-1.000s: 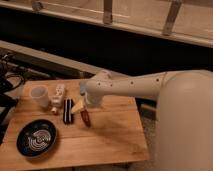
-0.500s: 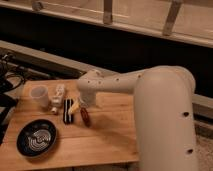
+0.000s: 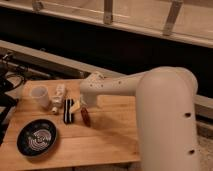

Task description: Drag the pepper across the table

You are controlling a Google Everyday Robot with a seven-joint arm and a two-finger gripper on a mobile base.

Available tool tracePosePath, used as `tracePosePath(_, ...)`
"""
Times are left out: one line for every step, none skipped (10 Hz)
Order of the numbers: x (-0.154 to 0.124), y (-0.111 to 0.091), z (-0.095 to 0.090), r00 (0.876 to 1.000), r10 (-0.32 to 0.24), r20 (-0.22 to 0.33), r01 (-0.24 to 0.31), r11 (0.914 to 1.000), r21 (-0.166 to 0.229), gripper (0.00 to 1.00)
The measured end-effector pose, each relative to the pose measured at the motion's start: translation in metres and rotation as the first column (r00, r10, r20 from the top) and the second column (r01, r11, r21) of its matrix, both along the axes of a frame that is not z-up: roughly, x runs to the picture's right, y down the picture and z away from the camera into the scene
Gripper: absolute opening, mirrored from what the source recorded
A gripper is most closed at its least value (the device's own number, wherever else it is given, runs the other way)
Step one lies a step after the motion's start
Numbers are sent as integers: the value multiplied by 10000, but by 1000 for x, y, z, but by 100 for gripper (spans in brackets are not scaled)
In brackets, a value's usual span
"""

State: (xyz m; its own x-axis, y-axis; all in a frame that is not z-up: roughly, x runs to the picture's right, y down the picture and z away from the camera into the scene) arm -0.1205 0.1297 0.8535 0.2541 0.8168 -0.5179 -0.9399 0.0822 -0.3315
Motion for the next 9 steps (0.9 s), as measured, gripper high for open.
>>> tracePosePath(11, 1, 4, 9996, 155, -222, -158, 9998, -141, 100)
tracePosePath(19, 3, 7, 9989, 296, -360, -305, 9992, -262, 100)
tracePosePath(25, 5, 11, 9977, 476, -493, -498, 9977, -459, 100)
tracePosePath(27, 7, 14, 9970, 547, -539, -576, 9969, -542, 100)
tracePosePath(32, 10, 16, 9959, 661, -611, -700, 9955, -645, 100)
tracePosePath(36, 13, 19, 9948, 778, -664, -827, 9938, -748, 100)
tracePosePath(40, 19, 23, 9935, 890, -716, -952, 9916, -881, 100)
tracePosePath(37, 21, 26, 9935, 870, -730, -942, 9904, -1016, 100)
tracePosePath(34, 27, 30, 9944, 687, -799, -781, 9896, -1210, 100)
